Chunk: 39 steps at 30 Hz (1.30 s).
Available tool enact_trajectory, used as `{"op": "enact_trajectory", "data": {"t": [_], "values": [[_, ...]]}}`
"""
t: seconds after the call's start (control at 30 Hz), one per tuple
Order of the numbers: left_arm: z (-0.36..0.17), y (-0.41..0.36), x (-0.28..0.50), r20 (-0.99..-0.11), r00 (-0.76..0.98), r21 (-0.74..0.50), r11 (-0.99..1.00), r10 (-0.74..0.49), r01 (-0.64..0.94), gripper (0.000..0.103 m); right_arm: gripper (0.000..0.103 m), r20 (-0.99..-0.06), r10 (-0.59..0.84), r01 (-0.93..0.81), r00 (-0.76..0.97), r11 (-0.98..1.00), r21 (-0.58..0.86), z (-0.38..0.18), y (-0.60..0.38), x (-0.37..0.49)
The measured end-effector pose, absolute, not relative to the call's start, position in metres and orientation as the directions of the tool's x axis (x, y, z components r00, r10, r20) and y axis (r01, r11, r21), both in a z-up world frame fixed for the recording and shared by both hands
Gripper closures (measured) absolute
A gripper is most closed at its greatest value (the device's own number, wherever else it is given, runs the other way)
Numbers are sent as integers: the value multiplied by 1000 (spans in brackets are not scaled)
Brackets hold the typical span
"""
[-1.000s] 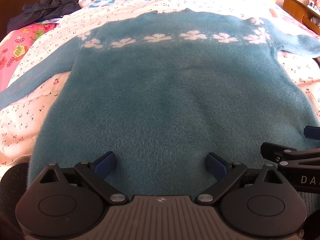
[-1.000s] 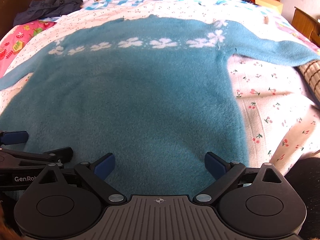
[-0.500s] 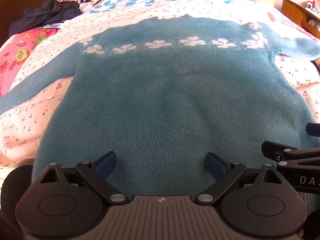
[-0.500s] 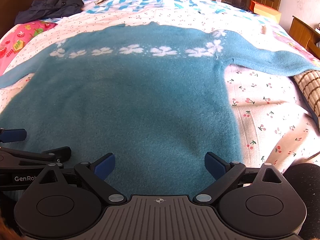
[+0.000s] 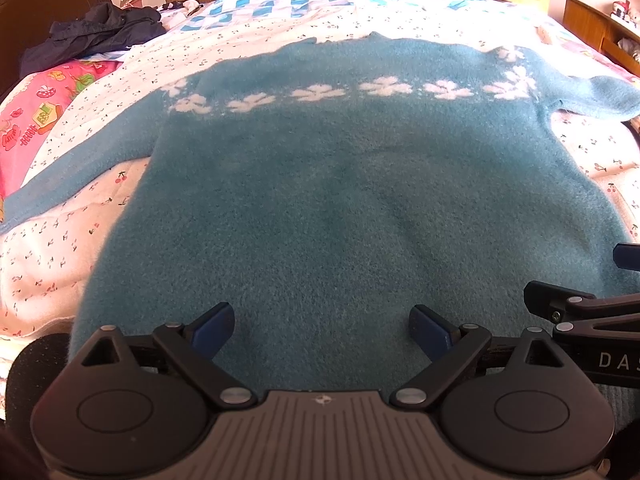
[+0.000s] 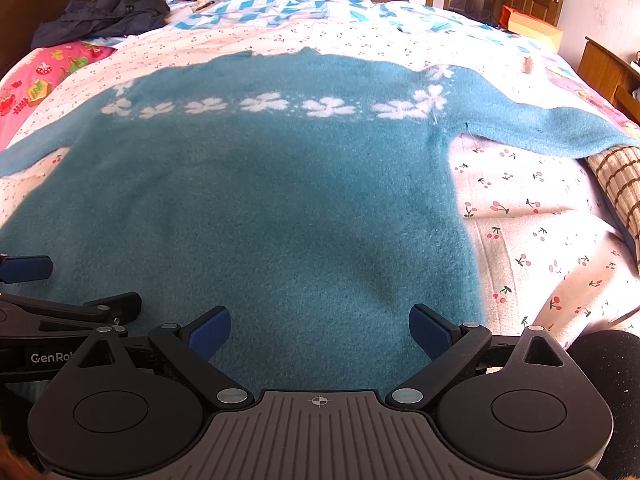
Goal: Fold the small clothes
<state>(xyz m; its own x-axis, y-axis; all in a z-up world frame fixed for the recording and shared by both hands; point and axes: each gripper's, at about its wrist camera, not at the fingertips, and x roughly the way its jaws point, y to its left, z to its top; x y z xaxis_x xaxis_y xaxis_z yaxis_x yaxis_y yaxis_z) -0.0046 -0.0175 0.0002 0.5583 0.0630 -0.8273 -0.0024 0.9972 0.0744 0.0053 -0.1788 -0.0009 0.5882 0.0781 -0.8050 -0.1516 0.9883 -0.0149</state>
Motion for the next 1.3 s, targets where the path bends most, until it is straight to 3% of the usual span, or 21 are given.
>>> {"op": "enact_trajectory", "data": {"t": [0.6,0.83,1.03,1.3], "values": [[3,-19,-6,-811,580,92,996,77,-3,6,6,-788,78,-166,610,986,-30,5,-177,5],[21,-17,-7,-768,640,55,998,21,32,5,8,-722,91,-151,686,988,-19,25,-194,21],[48,-36,25,-711,703,74,995,6,67,5,12,-670,57,-12,740,997,72,36,-252,73],[55,-96,79,-708,702,55,986,-71,155,5,21,-633,-35,229,774,947,228,37,-362,123]]}}
